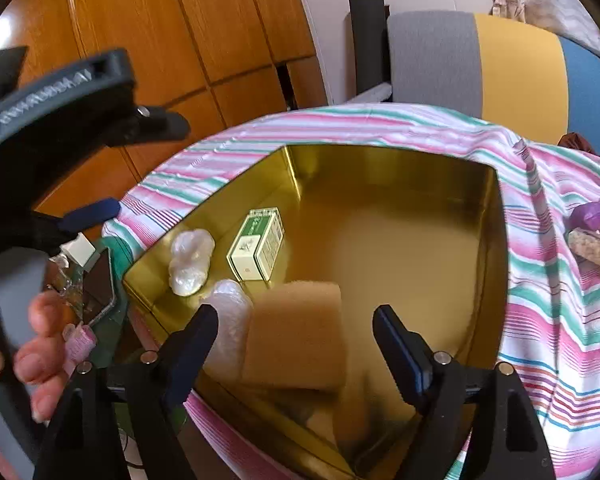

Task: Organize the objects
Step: 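Carry the sponge and green box to the gold tray and release both inside, then return both grippers to the pile and grasp the knit roll with the left gripper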

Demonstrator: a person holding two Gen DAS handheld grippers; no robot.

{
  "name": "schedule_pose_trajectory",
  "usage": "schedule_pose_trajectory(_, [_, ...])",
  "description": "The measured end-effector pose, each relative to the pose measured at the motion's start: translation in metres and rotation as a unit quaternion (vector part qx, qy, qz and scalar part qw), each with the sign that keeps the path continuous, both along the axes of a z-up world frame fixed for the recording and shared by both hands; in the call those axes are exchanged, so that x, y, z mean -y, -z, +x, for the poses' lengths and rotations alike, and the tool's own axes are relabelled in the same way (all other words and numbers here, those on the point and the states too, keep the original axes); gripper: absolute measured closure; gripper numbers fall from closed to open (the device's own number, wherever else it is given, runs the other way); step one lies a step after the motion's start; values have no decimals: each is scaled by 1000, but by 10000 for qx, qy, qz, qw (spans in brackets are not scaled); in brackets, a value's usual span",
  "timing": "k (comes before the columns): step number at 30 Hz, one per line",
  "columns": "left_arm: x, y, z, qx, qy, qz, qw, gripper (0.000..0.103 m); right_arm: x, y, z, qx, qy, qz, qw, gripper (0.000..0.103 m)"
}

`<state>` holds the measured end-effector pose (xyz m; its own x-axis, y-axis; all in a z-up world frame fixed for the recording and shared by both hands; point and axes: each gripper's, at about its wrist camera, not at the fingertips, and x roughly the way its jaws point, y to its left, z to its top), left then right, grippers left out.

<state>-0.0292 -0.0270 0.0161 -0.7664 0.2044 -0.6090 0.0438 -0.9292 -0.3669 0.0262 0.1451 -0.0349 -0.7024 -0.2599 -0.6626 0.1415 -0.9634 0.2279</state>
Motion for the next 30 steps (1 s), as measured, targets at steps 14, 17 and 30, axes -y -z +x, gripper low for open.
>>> schedule_pose_trajectory(14, [-37,-2,16,-25,601,-80,9982,4,-58,-29,39,-611,1059,-6,9925,22])
schedule_pose_trajectory(17, [-56,-3,23,-105,956,-164,9952,2,-84,-28,52,-624,1409,20,9880,22])
schedule_pose_trajectory(30, [-136,1,62,-157,2428,-390,9692,0,-187,-9,101,-432,2687,288,9618,22])
